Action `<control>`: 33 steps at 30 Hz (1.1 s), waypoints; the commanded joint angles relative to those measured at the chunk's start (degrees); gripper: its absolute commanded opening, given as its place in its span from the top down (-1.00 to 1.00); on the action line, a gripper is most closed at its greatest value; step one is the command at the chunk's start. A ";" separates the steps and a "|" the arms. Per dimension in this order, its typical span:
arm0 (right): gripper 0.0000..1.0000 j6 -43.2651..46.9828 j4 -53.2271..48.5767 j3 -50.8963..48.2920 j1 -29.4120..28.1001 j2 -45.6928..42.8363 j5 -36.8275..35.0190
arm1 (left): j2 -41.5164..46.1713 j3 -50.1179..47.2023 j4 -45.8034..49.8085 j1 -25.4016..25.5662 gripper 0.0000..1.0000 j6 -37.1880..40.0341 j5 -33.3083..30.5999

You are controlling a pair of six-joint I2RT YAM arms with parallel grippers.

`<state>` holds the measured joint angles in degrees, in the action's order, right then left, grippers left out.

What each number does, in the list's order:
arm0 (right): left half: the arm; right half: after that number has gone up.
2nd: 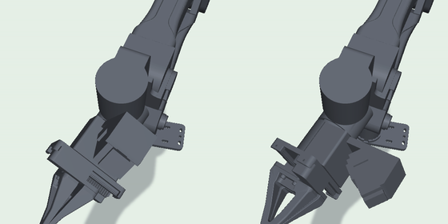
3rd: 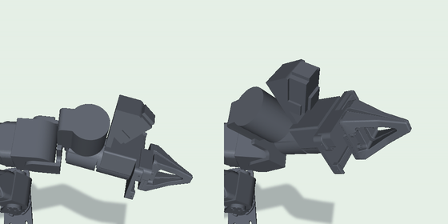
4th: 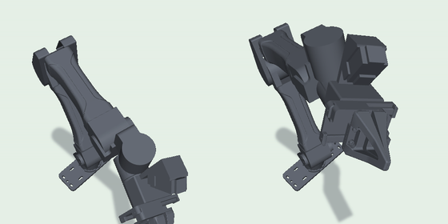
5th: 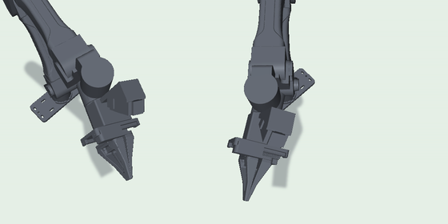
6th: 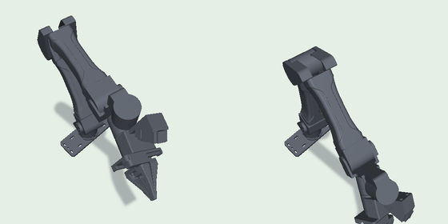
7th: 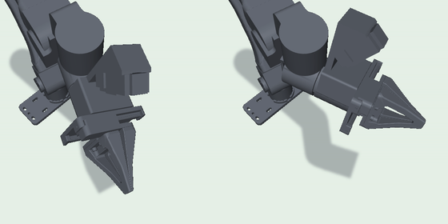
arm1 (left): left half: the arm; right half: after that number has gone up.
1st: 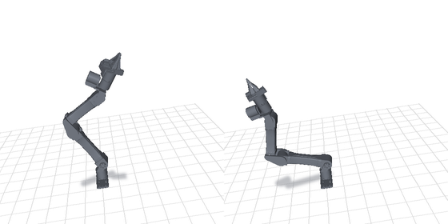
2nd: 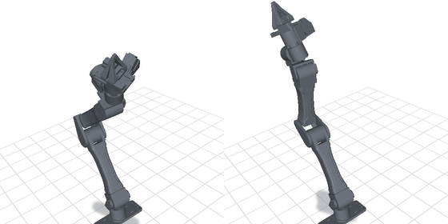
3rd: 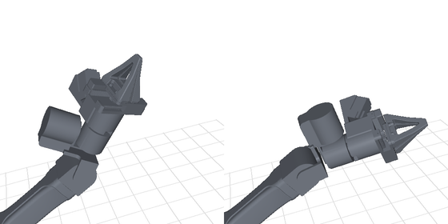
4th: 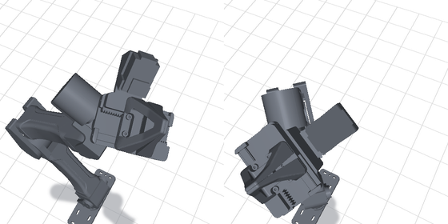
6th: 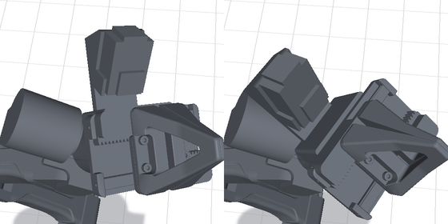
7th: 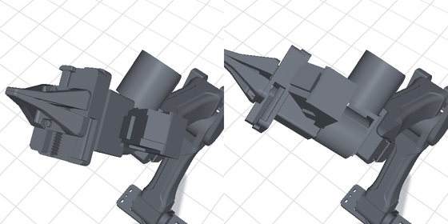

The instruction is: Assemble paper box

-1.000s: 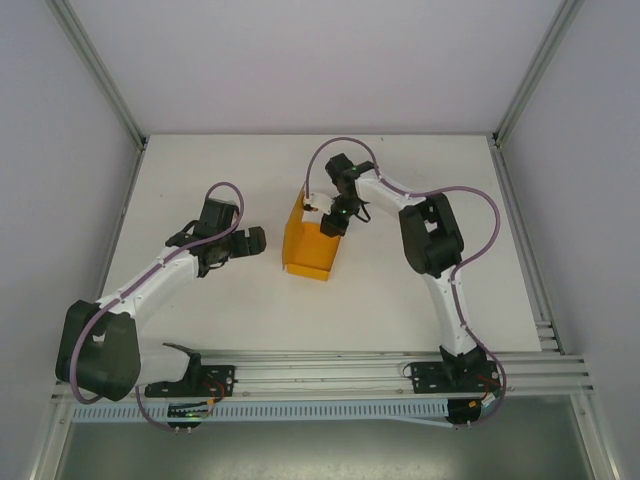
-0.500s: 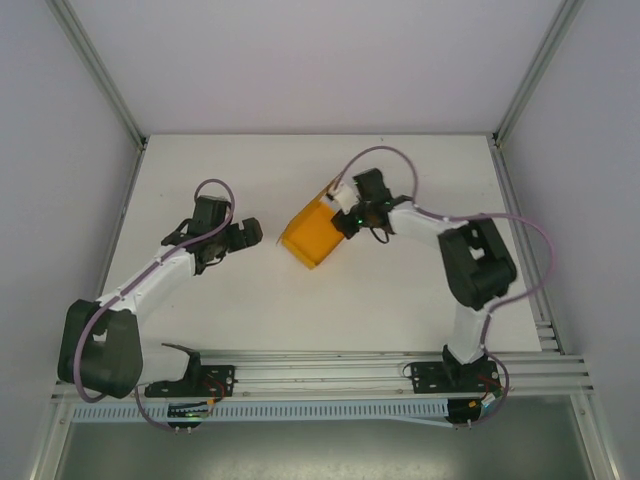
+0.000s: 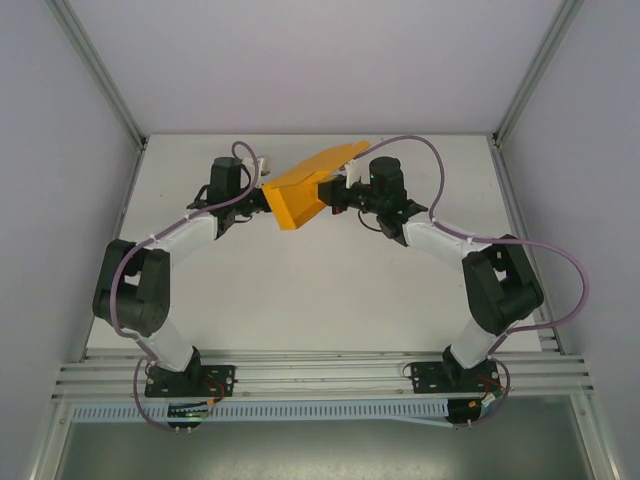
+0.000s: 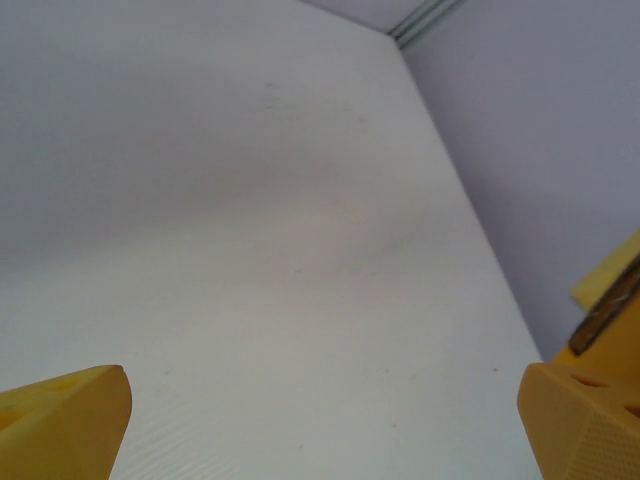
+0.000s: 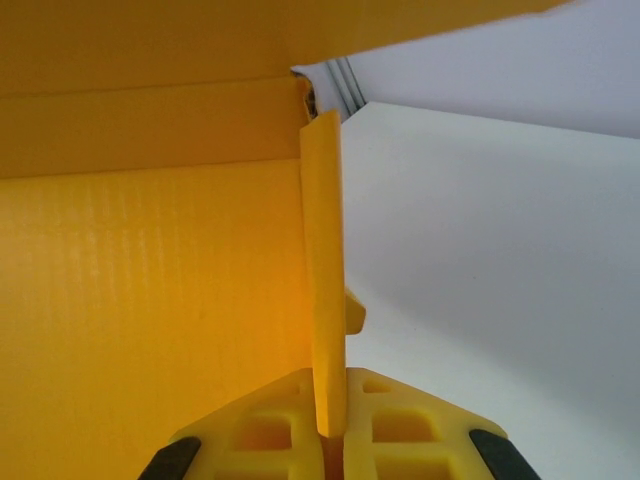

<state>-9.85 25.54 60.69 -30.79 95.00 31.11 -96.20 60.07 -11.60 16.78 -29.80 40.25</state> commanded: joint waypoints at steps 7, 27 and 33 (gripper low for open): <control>1.00 5.79 -8.03 -0.06 -5.37 -0.71 -16.65 | -3.84 7.40 -3.35 3.44 -0.97 3.56 10.11; 1.00 1.03 -25.01 8.62 -11.19 5.02 -34.84 | -7.61 24.02 14.56 14.32 -0.97 23.96 5.25; 1.00 -3.28 -17.11 4.43 -7.89 1.84 -25.20 | -3.09 17.31 12.75 14.65 -0.97 24.07 -3.86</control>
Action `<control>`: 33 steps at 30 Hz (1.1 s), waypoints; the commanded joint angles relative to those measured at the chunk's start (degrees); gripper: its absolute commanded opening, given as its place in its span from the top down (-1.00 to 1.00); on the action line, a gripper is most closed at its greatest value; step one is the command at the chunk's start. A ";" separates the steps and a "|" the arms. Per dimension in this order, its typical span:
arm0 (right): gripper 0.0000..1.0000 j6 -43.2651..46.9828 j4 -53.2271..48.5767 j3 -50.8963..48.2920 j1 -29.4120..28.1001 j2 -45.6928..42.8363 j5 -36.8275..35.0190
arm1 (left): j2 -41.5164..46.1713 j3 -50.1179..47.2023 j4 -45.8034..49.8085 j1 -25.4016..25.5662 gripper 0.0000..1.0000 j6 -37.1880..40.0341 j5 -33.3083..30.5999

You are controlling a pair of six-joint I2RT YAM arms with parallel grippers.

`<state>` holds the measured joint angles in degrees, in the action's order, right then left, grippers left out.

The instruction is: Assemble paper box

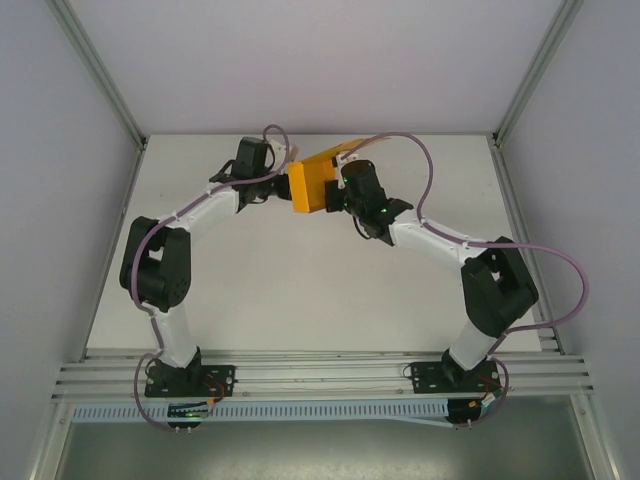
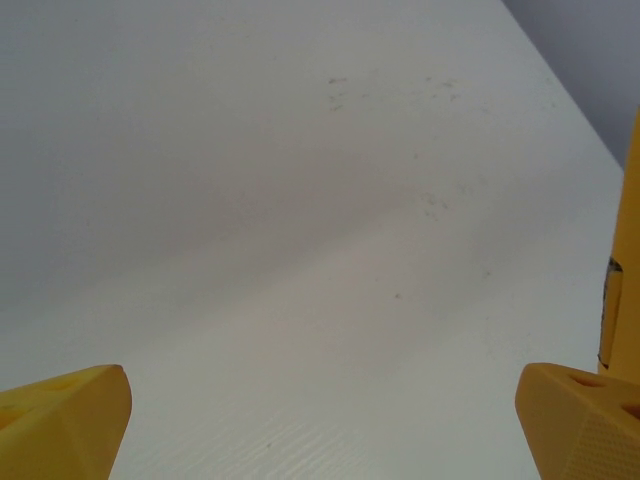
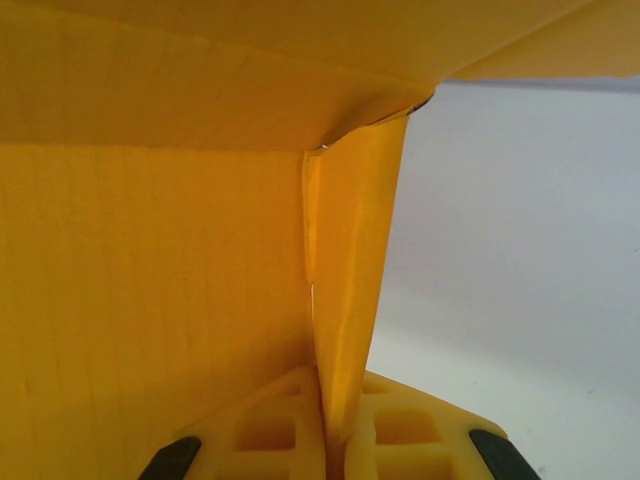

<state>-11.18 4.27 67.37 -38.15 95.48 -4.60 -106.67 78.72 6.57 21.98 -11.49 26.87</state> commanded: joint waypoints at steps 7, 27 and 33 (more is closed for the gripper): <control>1.00 0.35 -2.47 -8.68 0.35 -8.90 -2.11 | 10.61 -10.25 1.70 1.61 -0.97 -8.67 -11.83; 1.00 -10.51 -18.95 -5.83 -0.43 9.40 -14.75 | 23.94 -24.43 9.36 -5.02 -0.97 -12.60 -22.61; 0.61 -11.49 -20.28 -4.77 -1.18 8.95 -14.70 | 24.84 -25.47 5.19 -5.03 -0.97 -7.31 -15.80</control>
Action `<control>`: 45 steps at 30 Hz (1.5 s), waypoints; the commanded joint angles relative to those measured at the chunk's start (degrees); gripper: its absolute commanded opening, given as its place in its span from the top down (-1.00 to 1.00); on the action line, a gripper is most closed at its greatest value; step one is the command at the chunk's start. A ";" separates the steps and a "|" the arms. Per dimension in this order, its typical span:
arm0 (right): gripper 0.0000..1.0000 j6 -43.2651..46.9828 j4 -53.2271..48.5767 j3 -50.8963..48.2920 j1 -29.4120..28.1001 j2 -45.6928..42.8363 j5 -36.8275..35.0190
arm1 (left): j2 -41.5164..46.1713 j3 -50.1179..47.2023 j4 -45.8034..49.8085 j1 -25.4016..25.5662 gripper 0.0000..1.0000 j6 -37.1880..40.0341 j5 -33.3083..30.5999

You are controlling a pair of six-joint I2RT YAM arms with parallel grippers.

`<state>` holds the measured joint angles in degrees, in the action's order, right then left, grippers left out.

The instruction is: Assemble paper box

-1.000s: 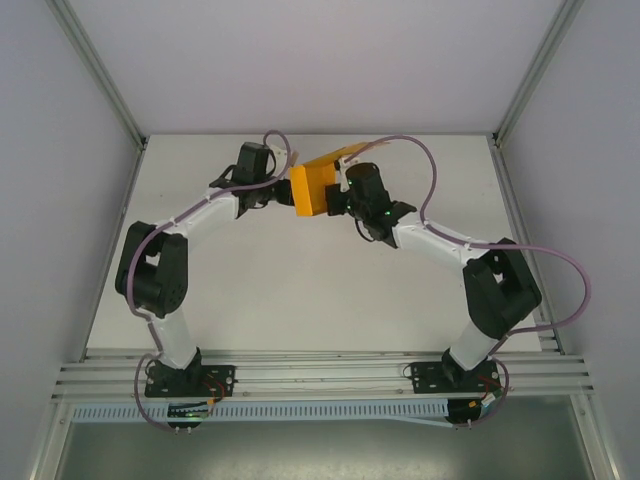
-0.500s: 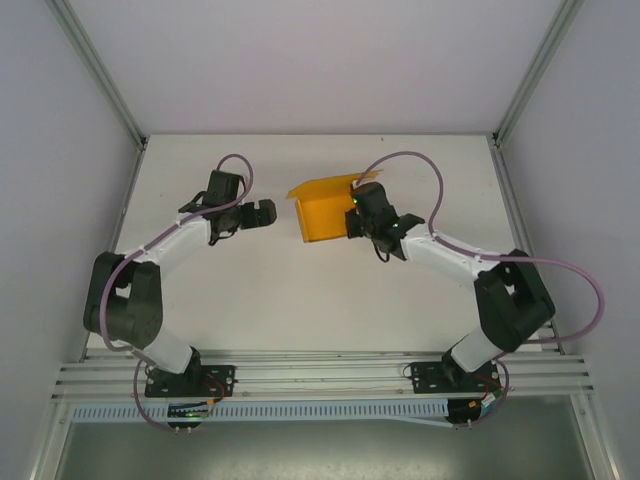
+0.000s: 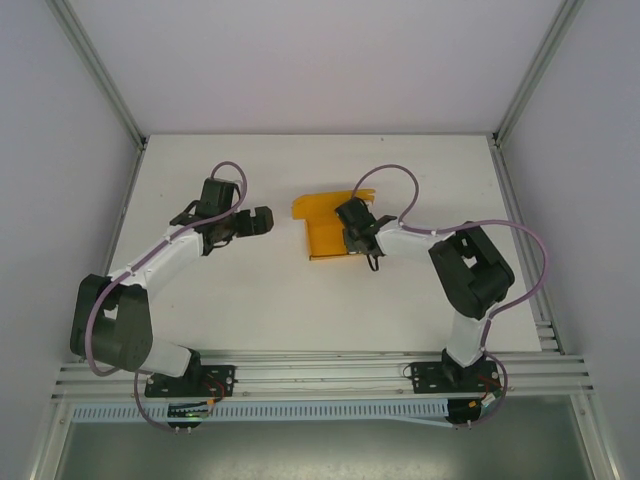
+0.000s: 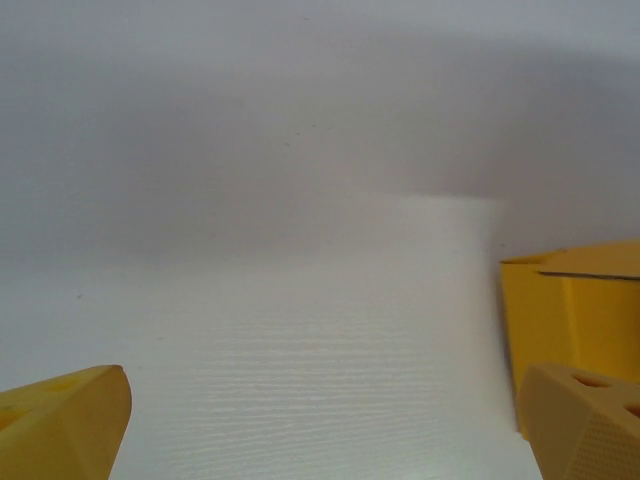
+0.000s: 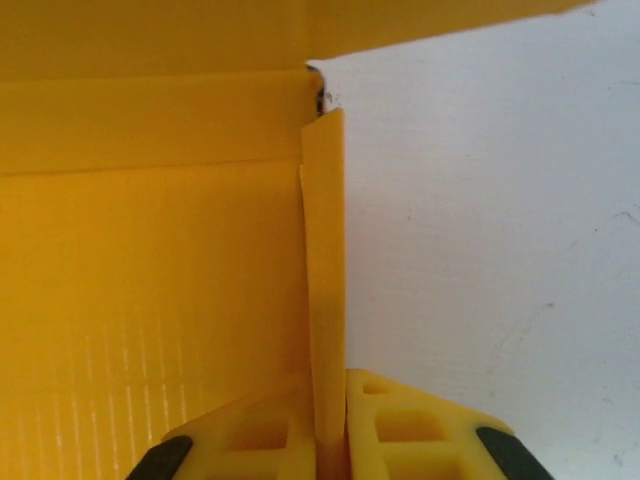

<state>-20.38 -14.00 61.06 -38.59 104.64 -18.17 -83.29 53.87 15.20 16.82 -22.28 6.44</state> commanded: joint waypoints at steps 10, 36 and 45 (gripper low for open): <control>-0.42 4.06 -0.13 -0.35 0.36 -14.81 1.41 | 0.65 3.63 -5.97 0.23 -0.97 13.75 17.03; -0.29 74.67 -26.78 30.44 23.89 5.78 49.65 | -26.91 35.25 17.25 6.78 0.17 44.08 17.92; 0.28 81.61 -39.38 38.76 24.04 11.13 56.73 | -26.85 36.65 19.23 7.14 0.76 46.86 17.49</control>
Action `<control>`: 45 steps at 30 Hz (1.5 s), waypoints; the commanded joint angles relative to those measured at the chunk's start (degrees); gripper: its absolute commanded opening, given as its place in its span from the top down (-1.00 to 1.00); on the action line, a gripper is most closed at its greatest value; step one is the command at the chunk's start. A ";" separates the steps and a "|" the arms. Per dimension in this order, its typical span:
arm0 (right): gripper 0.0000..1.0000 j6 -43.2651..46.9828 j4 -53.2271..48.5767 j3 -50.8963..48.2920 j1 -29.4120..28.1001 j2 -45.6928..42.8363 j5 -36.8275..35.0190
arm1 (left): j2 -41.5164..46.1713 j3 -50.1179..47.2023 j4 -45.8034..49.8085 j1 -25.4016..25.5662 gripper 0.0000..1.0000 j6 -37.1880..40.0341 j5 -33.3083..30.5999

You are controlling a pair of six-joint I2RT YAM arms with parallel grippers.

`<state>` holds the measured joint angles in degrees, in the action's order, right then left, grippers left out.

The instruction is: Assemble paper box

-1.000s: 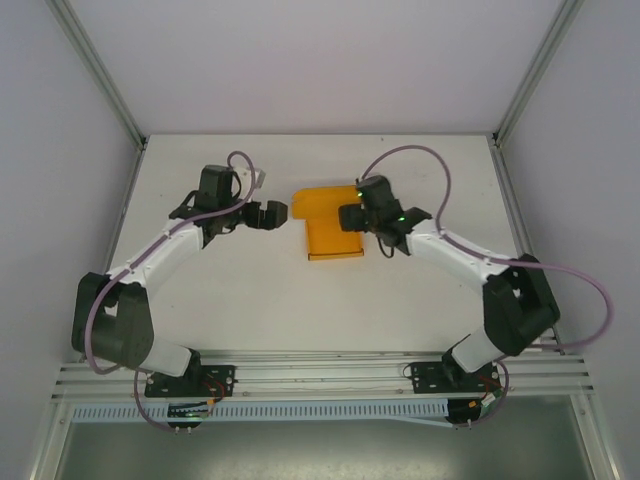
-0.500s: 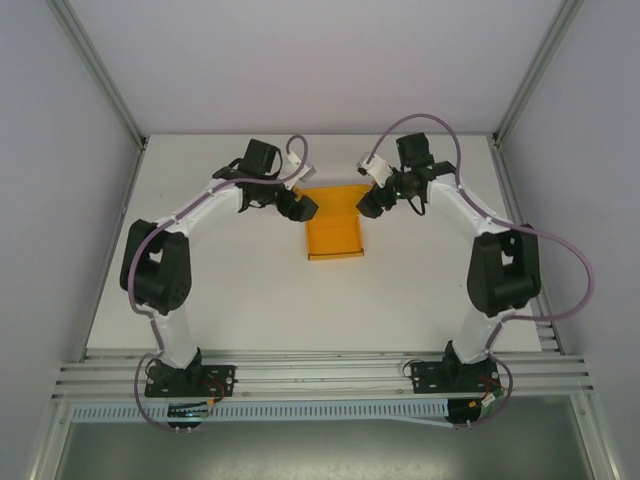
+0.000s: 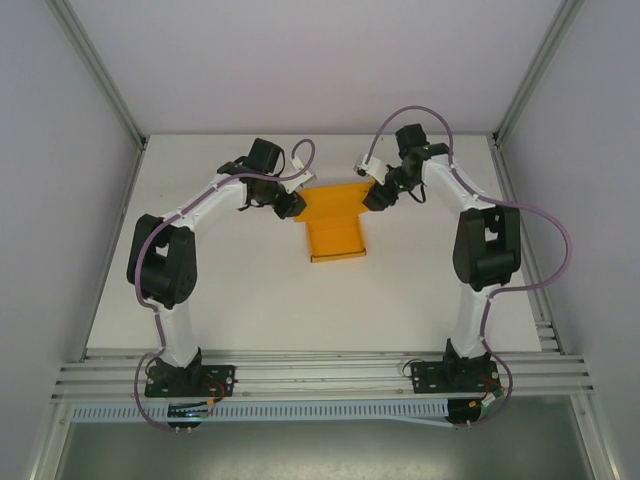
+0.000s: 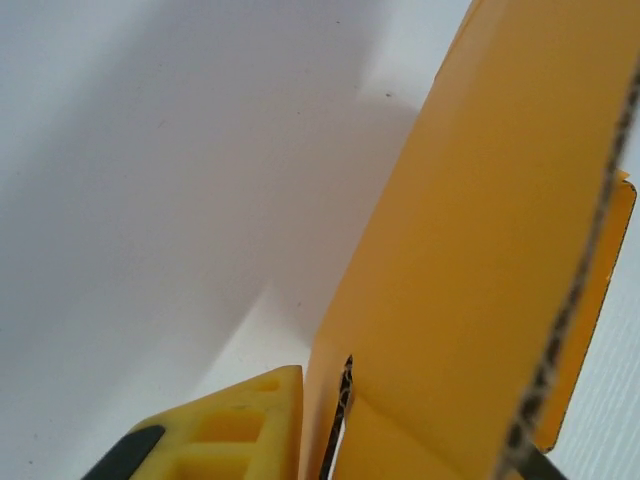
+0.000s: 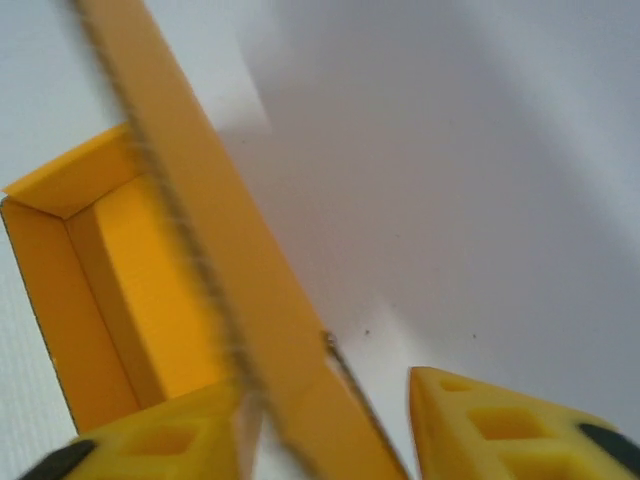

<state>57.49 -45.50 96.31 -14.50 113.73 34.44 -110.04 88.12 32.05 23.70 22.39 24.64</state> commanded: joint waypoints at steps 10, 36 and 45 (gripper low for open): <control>1.00 -1.12 -6.26 2.01 -0.57 -0.23 1.49 | 0.92 2.95 -2.83 1.04 1.00 -4.11 -8.84; 1.00 -89.91 39.61 -17.32 -15.71 -8.15 -40.32 | -10.11 9.91 -10.95 7.83 1.00 -58.18 -23.56; 1.00 -86.47 55.89 -33.97 -20.35 -13.01 -44.84 | -2.43 -8.12 -26.49 8.90 0.91 -53.24 -19.88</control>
<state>-29.69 1.37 66.83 -32.03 103.53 -11.31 -116.07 86.46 13.15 30.83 -30.79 -3.38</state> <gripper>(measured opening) 0.047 0.047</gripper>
